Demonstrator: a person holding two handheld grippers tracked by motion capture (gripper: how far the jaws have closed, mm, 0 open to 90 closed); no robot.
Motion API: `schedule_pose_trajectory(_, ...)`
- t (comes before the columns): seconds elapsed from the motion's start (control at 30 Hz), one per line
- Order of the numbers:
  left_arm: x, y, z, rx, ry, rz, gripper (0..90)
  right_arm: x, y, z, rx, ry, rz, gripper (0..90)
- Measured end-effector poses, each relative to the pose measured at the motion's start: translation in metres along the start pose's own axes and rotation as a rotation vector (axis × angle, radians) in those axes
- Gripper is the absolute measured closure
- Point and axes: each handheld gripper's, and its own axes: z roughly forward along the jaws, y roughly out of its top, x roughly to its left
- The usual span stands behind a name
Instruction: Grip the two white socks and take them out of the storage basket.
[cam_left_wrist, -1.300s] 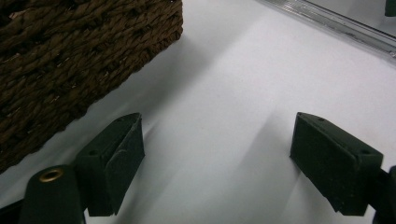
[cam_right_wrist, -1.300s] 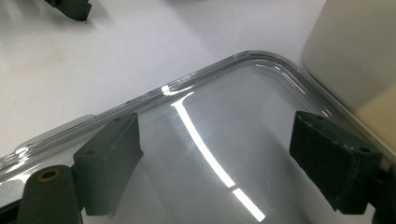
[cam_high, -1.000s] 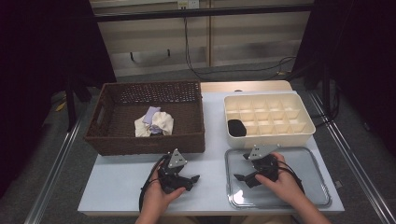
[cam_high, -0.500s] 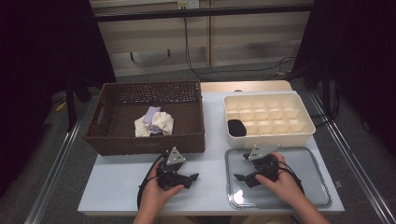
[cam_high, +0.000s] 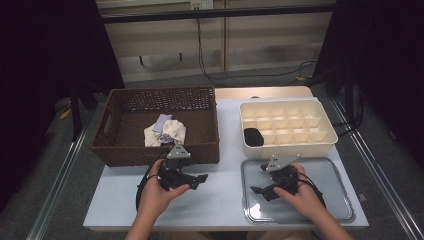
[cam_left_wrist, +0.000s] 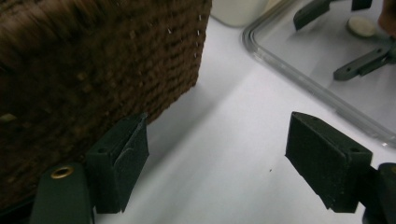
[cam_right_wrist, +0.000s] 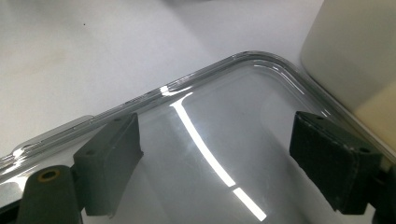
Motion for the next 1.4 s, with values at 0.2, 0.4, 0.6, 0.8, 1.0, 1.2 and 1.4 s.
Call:
schedule_pose_trajectory(0.2, 0.0, 0.019, -0.011, 0.012, -0.018, 0.007, 21.4, 0.0, 0.0, 0.0, 0.0, 0.0, 0.0, 15.8)
schedule_pose_trajectory(0.4, 0.003, 0.036, -0.024, 0.006, -0.019, 0.012, 21.4, 0.0, 0.0, 0.0, 0.0, 0.0, 0.0, 15.8)
schedule_pose_trajectory(0.6, 0.014, 0.05, -0.038, -0.011, 0.009, 0.012, 21.4, 0.0, 0.0, 0.0, -0.001, 0.0, -0.001, 15.8)
schedule_pose_trajectory(0.8, 0.027, 0.064, -0.045, 0.014, 0.045, 0.008, 21.3, 0.0, 0.0, 0.0, -0.001, -0.001, -0.001, 15.8)
schedule_pose_trajectory(1.0, 0.042, 0.075, -0.045, 0.029, 0.07, -0.004, 21.3, 0.0, 0.0, 0.0, 0.0, -0.001, -0.001, 15.8)
schedule_pose_trajectory(1.2, 0.057, 0.082, -0.042, 0.031, 0.091, -0.025, 21.3, 0.0, 0.0, 0.0, 0.001, 0.0, -0.002, 15.8)
schedule_pose_trajectory(1.4, 0.072, 0.087, -0.038, 0.045, 0.096, -0.054, 21.3, 0.0, 0.0, 0.0, 0.001, 0.0, -0.001, 15.8)
